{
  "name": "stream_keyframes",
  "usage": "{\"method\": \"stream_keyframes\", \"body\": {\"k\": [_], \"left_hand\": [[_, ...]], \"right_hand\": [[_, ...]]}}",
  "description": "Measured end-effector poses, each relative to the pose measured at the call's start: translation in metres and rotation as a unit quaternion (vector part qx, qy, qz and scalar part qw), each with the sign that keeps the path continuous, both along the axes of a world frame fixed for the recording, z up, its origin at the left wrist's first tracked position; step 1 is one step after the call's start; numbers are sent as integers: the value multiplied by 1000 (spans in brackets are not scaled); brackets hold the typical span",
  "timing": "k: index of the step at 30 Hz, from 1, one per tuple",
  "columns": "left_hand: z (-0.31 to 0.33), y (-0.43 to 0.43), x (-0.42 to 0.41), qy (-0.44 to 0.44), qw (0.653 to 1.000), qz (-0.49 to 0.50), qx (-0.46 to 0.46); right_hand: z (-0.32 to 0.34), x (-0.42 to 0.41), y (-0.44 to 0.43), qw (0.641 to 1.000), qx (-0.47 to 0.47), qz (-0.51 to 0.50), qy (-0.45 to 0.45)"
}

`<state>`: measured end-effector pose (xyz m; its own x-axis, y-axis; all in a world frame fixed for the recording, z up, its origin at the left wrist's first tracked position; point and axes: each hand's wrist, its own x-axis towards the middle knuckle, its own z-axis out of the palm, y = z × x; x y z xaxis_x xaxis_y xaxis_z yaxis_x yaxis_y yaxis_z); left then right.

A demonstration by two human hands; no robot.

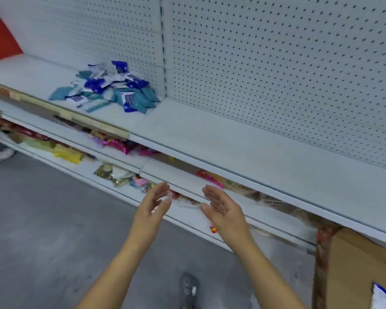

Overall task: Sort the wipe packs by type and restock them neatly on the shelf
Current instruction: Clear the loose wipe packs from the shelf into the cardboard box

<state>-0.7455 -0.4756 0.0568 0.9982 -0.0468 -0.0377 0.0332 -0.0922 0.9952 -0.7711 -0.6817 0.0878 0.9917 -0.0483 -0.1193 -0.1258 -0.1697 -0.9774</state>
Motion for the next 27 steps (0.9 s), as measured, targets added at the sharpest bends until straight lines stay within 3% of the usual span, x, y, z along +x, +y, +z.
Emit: {"method": "stream_keyframes", "body": {"k": [6,15,27], "left_hand": [[-1,56,75,-11,998,35,50],[15,159,184,5,993,107,48],[-1,308,346,0,998,39,54]], "right_hand": [[-12,100,65,998,21,56,-8],[1,236,163,994,36,107,1],[-2,370,310,999,18,-6,31]]}}
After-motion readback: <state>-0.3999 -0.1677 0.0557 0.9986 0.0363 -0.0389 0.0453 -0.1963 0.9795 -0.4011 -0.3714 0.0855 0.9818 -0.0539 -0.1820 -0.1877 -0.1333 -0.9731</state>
